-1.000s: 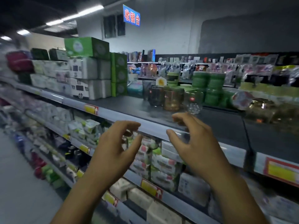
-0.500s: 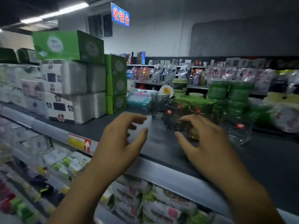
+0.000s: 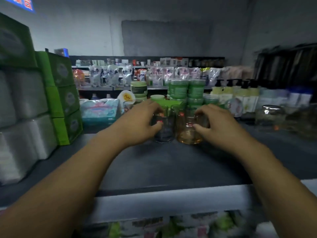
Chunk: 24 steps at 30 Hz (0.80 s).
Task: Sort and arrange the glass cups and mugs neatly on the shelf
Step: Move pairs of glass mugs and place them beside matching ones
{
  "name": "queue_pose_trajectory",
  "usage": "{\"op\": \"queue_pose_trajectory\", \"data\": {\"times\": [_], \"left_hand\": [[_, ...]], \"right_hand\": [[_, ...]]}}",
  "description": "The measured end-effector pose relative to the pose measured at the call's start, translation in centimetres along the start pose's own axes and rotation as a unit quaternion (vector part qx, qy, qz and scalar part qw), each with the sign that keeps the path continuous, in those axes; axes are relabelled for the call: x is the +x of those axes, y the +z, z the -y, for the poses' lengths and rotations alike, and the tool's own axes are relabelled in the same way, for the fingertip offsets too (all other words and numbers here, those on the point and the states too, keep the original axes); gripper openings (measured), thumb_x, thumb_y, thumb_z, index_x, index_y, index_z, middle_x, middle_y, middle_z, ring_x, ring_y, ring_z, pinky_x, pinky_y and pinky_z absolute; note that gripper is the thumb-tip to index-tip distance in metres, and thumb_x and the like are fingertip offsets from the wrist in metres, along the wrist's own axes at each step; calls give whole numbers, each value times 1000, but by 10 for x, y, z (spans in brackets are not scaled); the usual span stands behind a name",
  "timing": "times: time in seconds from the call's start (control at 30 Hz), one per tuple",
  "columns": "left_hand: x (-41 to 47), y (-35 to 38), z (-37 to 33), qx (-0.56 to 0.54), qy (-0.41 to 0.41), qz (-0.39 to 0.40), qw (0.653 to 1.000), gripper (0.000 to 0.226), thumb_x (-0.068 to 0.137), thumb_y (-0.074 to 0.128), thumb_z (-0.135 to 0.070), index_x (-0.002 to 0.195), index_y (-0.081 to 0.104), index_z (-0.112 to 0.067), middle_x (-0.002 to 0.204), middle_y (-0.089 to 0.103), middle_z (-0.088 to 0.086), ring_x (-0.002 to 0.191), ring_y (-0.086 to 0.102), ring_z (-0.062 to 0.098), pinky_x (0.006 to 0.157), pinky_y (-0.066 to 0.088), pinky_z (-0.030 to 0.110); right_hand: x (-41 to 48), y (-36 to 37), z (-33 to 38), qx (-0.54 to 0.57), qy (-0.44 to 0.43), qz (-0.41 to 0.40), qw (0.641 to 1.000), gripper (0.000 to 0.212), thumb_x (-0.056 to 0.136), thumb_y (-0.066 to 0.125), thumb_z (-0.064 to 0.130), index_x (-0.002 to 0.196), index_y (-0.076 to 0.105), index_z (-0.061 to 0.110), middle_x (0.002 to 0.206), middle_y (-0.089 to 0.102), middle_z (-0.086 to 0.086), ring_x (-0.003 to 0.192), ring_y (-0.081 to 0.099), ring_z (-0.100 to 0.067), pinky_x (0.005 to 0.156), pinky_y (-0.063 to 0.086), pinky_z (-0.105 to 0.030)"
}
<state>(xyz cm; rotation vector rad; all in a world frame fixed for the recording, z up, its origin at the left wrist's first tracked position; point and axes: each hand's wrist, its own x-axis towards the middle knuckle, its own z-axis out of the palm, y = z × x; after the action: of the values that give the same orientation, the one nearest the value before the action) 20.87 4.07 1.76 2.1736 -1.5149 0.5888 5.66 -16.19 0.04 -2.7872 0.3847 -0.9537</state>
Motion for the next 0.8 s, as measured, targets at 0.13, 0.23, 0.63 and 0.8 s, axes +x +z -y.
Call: {"op": "queue_pose_trajectory", "data": {"times": [0.13, 0.23, 0.63, 0.8], "left_hand": [[18, 8, -1, -5, -5, 76, 997, 23, 94, 65, -19, 115, 66, -8, 106, 69, 7, 98, 64, 24, 82, 49, 34], [20, 10, -3, 16, -12, 89, 996, 13, 95, 65, -20, 102, 66, -10, 95, 69, 8, 90, 64, 27, 77, 50, 35], [-67, -29, -46, 20, -50, -17, 998, 43, 85, 63, -65, 123, 59, -46, 113, 53, -20, 84, 57, 1, 76, 55, 36], [-83, -14, -49, -167, -214, -29, 962, 117, 57, 79, -68, 155, 21, -41, 141, 40, -14, 118, 55, 4, 103, 51, 35]], "right_hand": [[14, 4, 2, -12, -18, 48, 999, 19, 89, 71, 30, 104, 66, 20, 99, 61, 3, 93, 57, -16, 77, 44, -30], [17, 5, 1, -5, -34, 53, 998, 11, 89, 73, 25, 89, 62, 21, 89, 59, 1, 85, 56, -16, 69, 36, -28], [-54, -34, 15, 129, -100, -1, 987, 21, 85, 73, 34, 105, 64, 31, 95, 57, 17, 82, 57, -2, 69, 41, -12], [-49, -28, -9, 308, 79, -51, 947, 46, 91, 62, 0, 126, 57, 30, 117, 61, 15, 92, 63, -4, 80, 52, -16]]}}
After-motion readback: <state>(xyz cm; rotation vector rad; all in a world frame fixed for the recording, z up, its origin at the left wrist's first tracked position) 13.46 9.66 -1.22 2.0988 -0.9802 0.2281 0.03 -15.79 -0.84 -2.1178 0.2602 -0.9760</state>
